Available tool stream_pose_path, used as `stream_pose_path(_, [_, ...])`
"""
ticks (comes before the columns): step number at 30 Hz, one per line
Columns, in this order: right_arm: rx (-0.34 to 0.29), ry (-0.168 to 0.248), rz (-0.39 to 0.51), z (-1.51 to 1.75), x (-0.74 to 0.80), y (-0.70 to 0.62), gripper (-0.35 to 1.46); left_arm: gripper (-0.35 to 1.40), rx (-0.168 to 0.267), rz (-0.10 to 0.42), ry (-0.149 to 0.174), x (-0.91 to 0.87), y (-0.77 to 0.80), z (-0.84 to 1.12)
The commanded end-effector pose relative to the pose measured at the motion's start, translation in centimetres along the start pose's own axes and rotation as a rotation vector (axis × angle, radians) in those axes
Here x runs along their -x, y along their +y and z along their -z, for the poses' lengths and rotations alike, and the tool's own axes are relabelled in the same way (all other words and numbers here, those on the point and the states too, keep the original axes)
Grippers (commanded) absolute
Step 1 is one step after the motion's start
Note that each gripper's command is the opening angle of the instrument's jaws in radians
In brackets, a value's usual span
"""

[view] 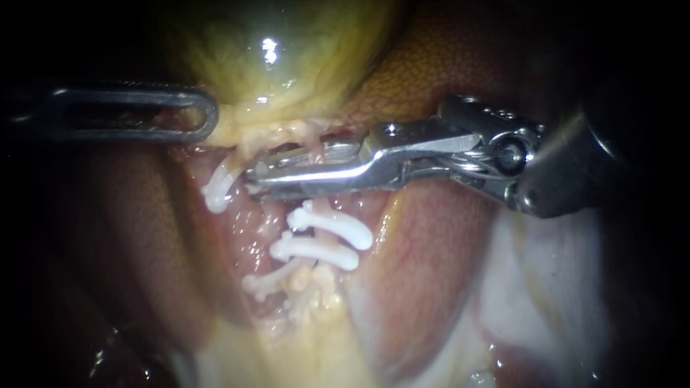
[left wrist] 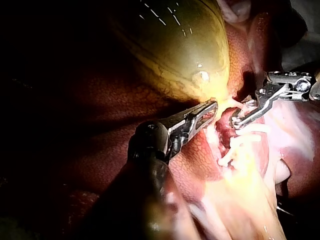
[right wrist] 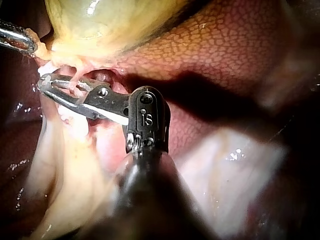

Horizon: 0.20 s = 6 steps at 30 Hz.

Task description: Clipping third clip right tube

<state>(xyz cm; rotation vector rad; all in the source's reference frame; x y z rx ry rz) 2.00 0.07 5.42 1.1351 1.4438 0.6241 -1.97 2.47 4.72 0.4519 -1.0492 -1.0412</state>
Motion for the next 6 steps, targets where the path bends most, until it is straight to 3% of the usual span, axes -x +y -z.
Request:
stream_pose_path(1, [0.001,0.0,0.0,0.0,0.0,0.01,-0.35,-0.35,0.0,0.0,0.0,0.0,0.0,0.0])
stream_pose_path(6, [0.001,0.0,0.001,0.01,0.01,0.02,-0.35,-0.35,0.0,0.0,0.0,0.0,0.0,0.0])
